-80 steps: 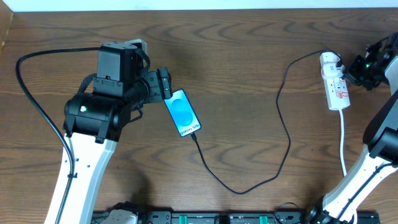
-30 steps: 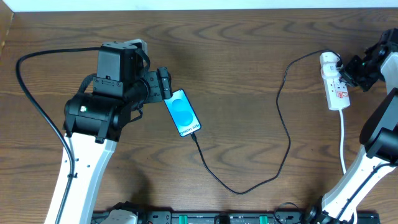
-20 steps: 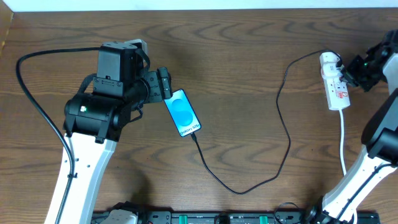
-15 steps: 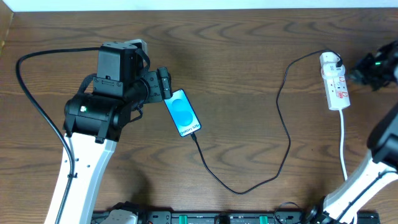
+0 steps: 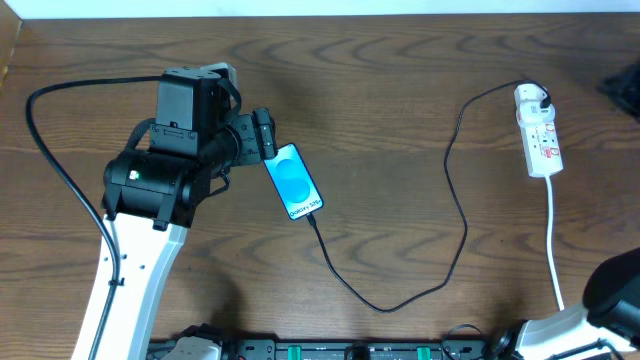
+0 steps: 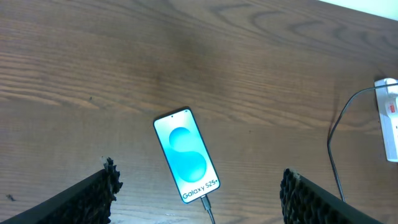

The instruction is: Plug charger to phone and switch on socket

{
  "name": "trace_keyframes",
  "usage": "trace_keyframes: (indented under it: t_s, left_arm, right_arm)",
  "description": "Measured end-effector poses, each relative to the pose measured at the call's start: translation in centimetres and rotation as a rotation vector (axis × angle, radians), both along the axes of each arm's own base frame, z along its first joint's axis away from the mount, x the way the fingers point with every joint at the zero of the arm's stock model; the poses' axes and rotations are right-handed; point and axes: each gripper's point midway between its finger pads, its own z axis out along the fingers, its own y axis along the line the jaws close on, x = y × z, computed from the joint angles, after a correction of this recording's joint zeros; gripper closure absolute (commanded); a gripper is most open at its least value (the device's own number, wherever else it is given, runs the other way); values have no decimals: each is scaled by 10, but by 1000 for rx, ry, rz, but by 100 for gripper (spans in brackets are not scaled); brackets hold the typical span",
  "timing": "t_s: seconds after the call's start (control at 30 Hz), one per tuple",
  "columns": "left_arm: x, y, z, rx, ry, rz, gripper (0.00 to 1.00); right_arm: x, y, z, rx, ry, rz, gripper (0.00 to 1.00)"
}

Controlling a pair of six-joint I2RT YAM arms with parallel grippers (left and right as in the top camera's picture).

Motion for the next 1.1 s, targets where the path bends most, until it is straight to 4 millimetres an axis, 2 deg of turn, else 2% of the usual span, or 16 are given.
trace_keyframes:
  t_s: [0.17,0.23,0.3,0.33,0.4,0.43,0.47,0.5,0.6,1.1]
  left_arm:
    - [0,0,0,0,0,0,15]
    - [0,0,0,0,0,0,15]
    - [0,0,0,0,0,0,15]
    - [0,0,0,0,0,0,15]
    - [0,0,0,0,0,0,15]
    - [0,0,0,0,0,0,15]
    - [0,0,0,0,0,0,15]
    - [0,0,0,0,0,0,15]
    - [0,0,0,0,0,0,15]
    - [0,0,0,0,0,0,15]
  right_arm:
    - [-17,89,24,-77,-25,293,95]
    - [-36,126,33,-104,-21,416,94]
    - [-47,145,39,-125,-23,477,90]
    - [-53,152,40,-133,-17,500,83]
    - [-67,165,42,-151,1,544,69]
    - [-71,168,43,-159,7,557,48]
    - [-75,173,42,-166,16,574,21]
    - [-78,175,41,-168,26,583,1]
    - [-85,181,37,-175,57,607,1]
    - [-85,171,32,-230,88,584,1]
